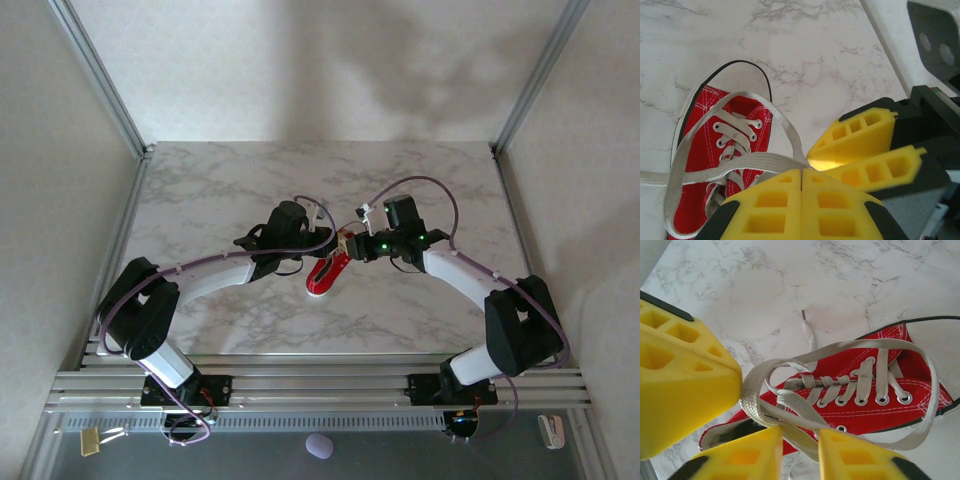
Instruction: Tie the shoes
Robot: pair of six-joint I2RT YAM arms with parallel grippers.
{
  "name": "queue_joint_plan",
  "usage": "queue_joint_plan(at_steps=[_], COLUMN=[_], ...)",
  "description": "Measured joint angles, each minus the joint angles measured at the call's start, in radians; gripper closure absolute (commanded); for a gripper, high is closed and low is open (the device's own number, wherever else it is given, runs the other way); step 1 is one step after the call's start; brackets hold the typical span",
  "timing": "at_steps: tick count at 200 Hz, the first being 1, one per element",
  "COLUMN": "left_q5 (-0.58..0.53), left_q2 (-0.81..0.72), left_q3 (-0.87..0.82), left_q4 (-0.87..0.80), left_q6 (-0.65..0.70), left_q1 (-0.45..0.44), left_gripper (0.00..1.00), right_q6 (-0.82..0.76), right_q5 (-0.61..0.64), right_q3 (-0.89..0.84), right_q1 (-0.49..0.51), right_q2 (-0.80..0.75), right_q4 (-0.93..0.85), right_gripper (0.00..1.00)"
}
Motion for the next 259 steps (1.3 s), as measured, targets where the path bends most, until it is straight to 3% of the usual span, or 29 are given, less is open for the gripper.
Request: queue_joint_plan(at_steps=[31, 102, 123, 133, 145, 217, 259], left_q5=[0.0, 0.002, 0.005, 0.007, 0.01, 0.026, 0.026], left_q2=[0.0, 0.0, 0.004, 0.006, 0.011, 0.02, 0.021], left_q3=[0.0, 0.0, 0.0, 0.0, 0.0, 0.0, 0.0], left_q4=[0.0, 0.0, -0.001, 0.0, -0.001, -0.005, -0.005], left_q6=[0.0, 0.0, 0.0, 0.0, 0.0, 0.0, 0.0], left_q1=[0.0, 0.006, 0.008, 0.008, 0.008, 0.008, 0.008], left_gripper=[1.0, 1.0, 1.0, 1.0, 1.0, 1.0, 1.0], right_q6=[0.006, 0.013, -0.016, -0.04, -0.074, -0.147, -0.157], right_q5=[0.002, 0.034, 0.049, 0.056, 0.06, 0.064, 0.064], right_q3=[0.0, 0.0, 0.0, 0.0, 0.0, 0.0, 0.0], right_q1=[0.0, 0.0, 0.001, 0.003, 0.007, 0.03, 0.037], right_q2=[0.002, -0.008, -0.029, -0.039, -0.043, 0.006, 0.025], right_q4=[0.002, 0.001, 0.0, 0.0, 0.0, -0.012, -0.018], right_gripper=[1.0, 1.0, 0.53, 0.45, 0.42, 0.55, 0.77])
